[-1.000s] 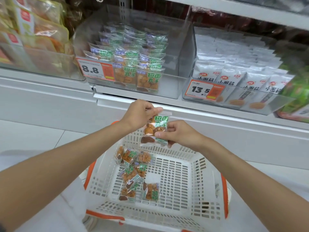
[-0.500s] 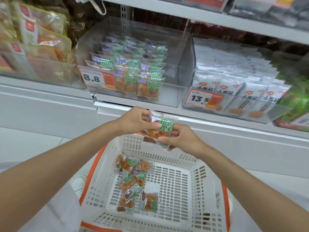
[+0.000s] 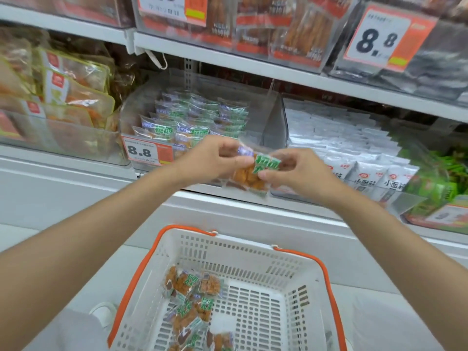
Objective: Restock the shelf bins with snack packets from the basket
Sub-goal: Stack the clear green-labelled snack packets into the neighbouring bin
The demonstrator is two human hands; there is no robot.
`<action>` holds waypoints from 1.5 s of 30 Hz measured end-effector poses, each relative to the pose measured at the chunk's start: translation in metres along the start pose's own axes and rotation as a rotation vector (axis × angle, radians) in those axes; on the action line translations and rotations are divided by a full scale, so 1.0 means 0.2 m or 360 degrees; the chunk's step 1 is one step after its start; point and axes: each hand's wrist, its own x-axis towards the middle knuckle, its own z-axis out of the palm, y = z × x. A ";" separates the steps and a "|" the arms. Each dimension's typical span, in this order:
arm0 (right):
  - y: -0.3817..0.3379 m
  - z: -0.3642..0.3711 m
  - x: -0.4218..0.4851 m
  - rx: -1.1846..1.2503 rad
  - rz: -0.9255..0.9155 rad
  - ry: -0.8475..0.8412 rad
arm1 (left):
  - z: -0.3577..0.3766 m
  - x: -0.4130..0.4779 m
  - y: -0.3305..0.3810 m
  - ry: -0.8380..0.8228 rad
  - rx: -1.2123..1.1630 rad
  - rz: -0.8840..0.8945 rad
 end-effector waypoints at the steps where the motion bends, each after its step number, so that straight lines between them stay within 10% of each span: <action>1: -0.04 -0.04 0.04 -0.0056 -0.0051 0.0078 | -0.03 0.04 0.03 0.0012 -0.0065 -0.0003; 15: -0.06 -0.13 0.77 -0.1041 -0.0194 0.0439 | -0.18 0.85 -0.20 0.0214 -0.0402 -0.0217; 24: 0.02 -0.20 1.23 -0.1167 0.0056 0.0204 | -0.26 1.24 -0.32 0.0193 0.0556 0.0132; 33: -0.03 -0.29 1.20 -0.1157 0.0118 0.0152 | -0.37 1.14 -0.42 -0.0244 0.0884 -0.0110; 45: 0.06 -0.20 1.36 -0.1622 0.0097 0.0093 | -0.36 1.12 -0.40 -0.0194 0.1134 -0.0089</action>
